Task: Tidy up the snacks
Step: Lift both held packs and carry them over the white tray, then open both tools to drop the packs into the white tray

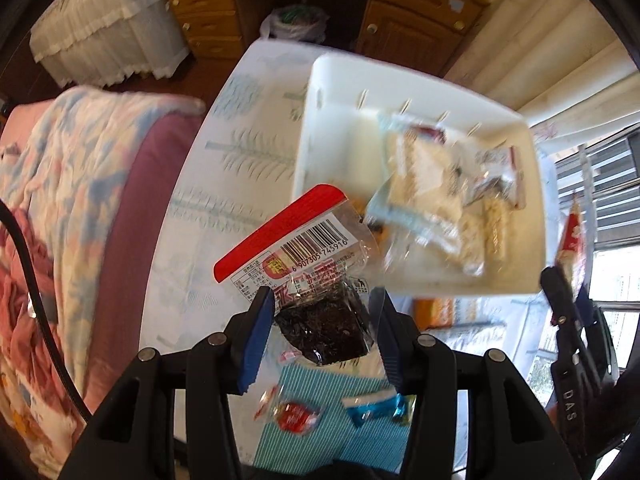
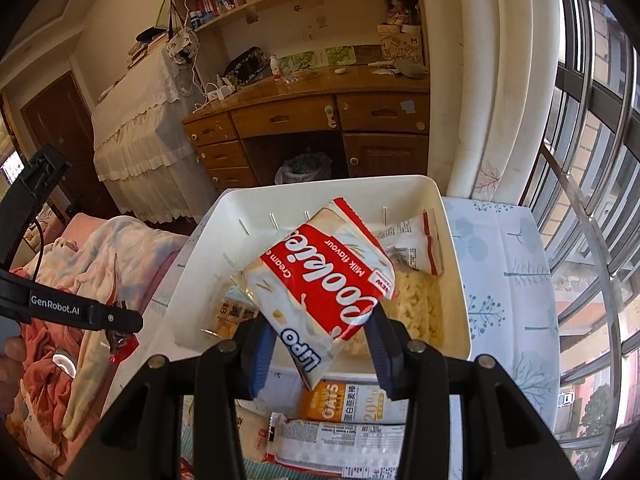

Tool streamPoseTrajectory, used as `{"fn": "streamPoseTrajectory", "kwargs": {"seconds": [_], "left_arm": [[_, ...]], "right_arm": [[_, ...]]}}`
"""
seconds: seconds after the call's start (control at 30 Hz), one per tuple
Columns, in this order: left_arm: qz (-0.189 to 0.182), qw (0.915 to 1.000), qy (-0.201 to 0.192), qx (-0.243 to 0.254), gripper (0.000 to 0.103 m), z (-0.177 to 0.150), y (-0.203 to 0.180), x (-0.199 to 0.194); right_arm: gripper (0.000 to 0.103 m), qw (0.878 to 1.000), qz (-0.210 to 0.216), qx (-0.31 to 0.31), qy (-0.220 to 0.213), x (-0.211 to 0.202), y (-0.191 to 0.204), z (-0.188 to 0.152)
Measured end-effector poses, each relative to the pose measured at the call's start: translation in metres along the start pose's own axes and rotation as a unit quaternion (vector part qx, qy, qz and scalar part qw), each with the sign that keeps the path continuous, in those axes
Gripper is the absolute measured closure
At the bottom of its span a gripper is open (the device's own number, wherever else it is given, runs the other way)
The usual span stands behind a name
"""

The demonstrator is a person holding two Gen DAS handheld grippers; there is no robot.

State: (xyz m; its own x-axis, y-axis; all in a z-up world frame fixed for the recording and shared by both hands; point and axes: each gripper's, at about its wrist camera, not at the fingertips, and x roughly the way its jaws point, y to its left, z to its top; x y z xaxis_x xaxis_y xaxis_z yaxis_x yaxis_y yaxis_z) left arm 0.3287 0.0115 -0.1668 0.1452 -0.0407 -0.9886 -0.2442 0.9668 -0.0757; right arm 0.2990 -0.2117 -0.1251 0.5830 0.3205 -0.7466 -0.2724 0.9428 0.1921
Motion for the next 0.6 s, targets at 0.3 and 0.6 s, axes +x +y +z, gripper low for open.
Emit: {"fn": "streamPoseTrajectory", "kwargs": {"seconds": [0.3,0.6], "left_arm": [[-0.047,0.9924,-0.090,0.071,0.055,0.030,-0.023,-0.011],[-0.092,0.9777,-0.153,0.111,0.038,0.036,-0.025,-0.026]], "right_arm": [[0.060,1.000,-0.010,0.013,-0.012,0.009,0.002,0.010],[0.040,0.998,-0.044,0.046,-0.004,0.014,0.007,0.012]]}}
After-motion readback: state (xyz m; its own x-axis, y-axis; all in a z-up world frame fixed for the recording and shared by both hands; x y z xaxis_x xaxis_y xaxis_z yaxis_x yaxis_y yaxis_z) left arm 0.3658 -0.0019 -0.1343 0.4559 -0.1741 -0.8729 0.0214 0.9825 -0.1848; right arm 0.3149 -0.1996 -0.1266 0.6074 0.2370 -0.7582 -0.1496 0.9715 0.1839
